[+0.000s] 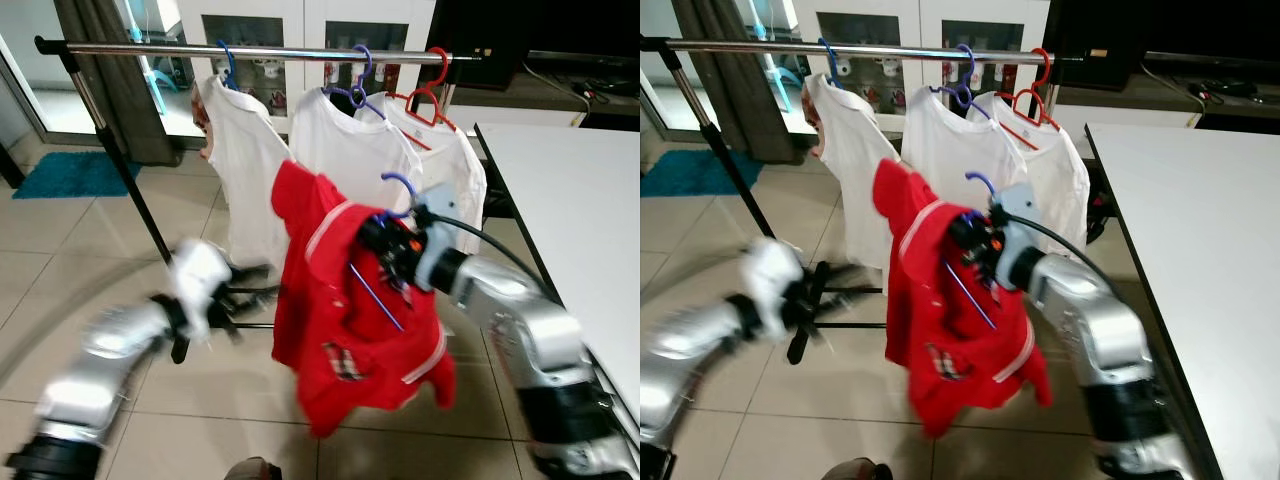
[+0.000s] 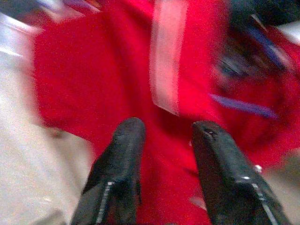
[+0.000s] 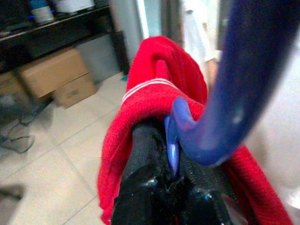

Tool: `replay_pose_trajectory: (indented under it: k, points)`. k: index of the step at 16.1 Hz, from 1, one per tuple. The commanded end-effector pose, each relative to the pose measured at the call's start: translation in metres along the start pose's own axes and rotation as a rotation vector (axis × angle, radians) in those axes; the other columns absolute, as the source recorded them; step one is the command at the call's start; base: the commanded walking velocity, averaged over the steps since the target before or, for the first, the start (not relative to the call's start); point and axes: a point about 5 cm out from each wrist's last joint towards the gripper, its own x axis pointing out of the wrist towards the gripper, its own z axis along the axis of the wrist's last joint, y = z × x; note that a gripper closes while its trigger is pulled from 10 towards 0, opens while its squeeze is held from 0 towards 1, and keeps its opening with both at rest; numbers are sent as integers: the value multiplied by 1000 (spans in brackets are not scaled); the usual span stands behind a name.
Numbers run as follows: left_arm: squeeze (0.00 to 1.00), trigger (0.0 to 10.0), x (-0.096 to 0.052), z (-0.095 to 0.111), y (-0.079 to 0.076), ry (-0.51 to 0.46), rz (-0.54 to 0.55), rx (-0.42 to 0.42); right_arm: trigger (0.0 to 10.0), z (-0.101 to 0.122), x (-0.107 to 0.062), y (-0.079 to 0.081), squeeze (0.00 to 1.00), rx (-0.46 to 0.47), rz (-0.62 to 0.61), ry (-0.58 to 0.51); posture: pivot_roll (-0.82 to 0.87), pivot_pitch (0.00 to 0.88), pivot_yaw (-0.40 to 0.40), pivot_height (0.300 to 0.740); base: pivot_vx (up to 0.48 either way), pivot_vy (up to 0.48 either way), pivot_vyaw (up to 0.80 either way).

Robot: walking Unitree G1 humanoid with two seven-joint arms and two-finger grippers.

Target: Hang hanger

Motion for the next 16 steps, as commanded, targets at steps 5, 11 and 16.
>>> replay_pose_trajectory:
  k: [5,11,16]
  points:
    - [1000,10000,-39,19,43,-35,164,11,10000,29,-21,5,0,-28,217,-114,-9,21,8,740,0,0,0]
    - [0,10000,-17,15,45,-58,204,57,10000,36,-28,23,0,14,387,-164,-14,16,14,740,0,0,0]
    - [0,10000,-16,25,49,-109,211,123,10000,34,-30,25,0,29,401,-158,-18,16,25,740,0,0,0]
